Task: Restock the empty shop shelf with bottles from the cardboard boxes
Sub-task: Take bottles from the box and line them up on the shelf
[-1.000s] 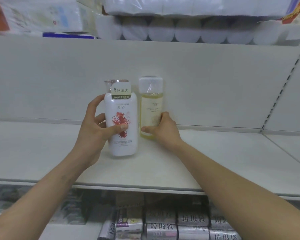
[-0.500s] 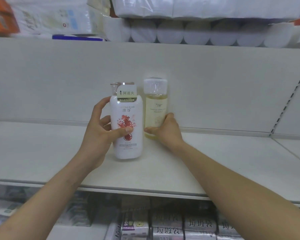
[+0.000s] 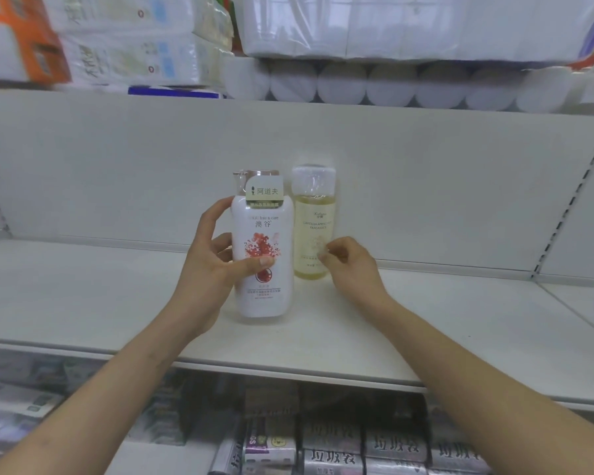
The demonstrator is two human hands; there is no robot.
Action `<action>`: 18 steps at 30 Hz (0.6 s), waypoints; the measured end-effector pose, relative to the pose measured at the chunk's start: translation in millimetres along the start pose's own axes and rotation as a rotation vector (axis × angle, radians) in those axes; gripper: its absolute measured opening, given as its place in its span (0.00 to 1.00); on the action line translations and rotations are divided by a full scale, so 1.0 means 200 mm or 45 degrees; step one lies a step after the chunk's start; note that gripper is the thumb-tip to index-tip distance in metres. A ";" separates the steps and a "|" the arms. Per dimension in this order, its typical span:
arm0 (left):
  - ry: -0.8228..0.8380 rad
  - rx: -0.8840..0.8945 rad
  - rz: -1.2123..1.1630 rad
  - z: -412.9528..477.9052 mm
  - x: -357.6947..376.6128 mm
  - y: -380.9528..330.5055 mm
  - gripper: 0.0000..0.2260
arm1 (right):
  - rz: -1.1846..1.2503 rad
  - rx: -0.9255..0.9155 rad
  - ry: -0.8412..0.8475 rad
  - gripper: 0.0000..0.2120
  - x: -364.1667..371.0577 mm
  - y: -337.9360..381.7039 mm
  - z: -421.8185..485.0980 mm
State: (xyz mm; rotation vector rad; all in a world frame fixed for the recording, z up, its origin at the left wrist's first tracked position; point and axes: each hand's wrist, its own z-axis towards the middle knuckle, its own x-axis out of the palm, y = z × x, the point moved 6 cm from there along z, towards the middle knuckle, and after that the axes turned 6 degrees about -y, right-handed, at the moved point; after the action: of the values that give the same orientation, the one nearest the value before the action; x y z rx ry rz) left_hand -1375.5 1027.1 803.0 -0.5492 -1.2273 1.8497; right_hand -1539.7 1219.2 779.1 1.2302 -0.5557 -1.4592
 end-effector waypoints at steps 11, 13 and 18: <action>0.007 -0.059 0.086 0.08 -0.12 0.11 0.37 | 0.274 -0.181 0.395 0.21 0.24 0.27 -0.22; 0.044 -0.053 0.096 0.10 -0.14 0.14 0.37 | 0.224 -0.197 0.359 0.23 0.26 0.27 -0.21; 0.210 0.007 0.317 0.16 -0.17 0.15 0.35 | 0.167 -0.229 0.312 0.22 0.27 0.23 -0.20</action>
State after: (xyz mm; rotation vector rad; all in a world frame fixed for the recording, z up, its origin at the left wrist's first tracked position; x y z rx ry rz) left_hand -1391.2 977.0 786.1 -0.8668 -1.0822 1.9668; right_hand -1476.9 1167.0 784.6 1.1859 -0.3252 -1.2003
